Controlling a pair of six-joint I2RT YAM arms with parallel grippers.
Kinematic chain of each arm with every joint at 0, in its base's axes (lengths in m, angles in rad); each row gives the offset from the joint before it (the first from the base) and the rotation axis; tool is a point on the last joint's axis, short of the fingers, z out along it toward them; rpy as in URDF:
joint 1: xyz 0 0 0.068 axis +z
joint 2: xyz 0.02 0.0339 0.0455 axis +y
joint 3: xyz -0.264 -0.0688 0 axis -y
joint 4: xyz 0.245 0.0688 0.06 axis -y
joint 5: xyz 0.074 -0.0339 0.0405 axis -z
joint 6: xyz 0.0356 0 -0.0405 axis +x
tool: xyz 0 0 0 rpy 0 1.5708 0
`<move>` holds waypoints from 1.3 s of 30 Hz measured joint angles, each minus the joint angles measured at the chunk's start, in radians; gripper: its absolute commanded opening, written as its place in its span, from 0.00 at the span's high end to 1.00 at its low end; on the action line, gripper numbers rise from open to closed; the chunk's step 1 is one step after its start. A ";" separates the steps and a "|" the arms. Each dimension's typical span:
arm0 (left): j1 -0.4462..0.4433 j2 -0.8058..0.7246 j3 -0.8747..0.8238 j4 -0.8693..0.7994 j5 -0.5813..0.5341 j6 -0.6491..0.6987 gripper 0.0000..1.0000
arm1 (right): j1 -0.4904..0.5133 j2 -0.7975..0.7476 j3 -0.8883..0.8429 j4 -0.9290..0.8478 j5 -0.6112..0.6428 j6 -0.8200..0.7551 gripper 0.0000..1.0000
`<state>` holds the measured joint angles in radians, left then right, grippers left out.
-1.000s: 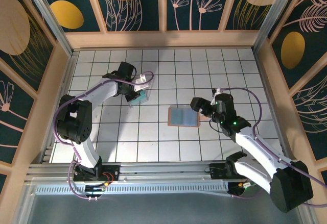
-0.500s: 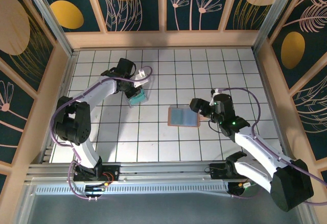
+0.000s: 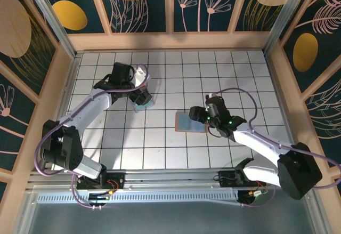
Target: Take the credit cards out of the card holder
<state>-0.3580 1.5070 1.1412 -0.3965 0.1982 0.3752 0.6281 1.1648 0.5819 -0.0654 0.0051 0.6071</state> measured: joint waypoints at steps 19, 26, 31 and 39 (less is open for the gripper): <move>0.000 -0.178 -0.199 0.222 -0.050 -0.419 0.01 | 0.076 0.063 0.024 -0.026 0.008 0.000 0.45; 0.000 -0.179 -0.199 0.238 -0.050 -0.522 0.01 | 0.093 0.063 0.024 -0.036 0.042 0.000 0.48; 0.000 -0.179 -0.202 0.244 -0.050 -0.590 0.01 | 0.119 0.089 0.027 -0.053 0.079 0.000 0.50; 0.000 -0.183 -0.238 0.283 -0.069 -0.653 0.01 | 0.174 0.182 0.073 -0.074 0.134 -0.003 0.51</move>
<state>-0.3580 1.3243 0.9028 -0.1139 0.1295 -0.2783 0.8024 1.3468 0.6548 -0.1398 0.1390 0.6037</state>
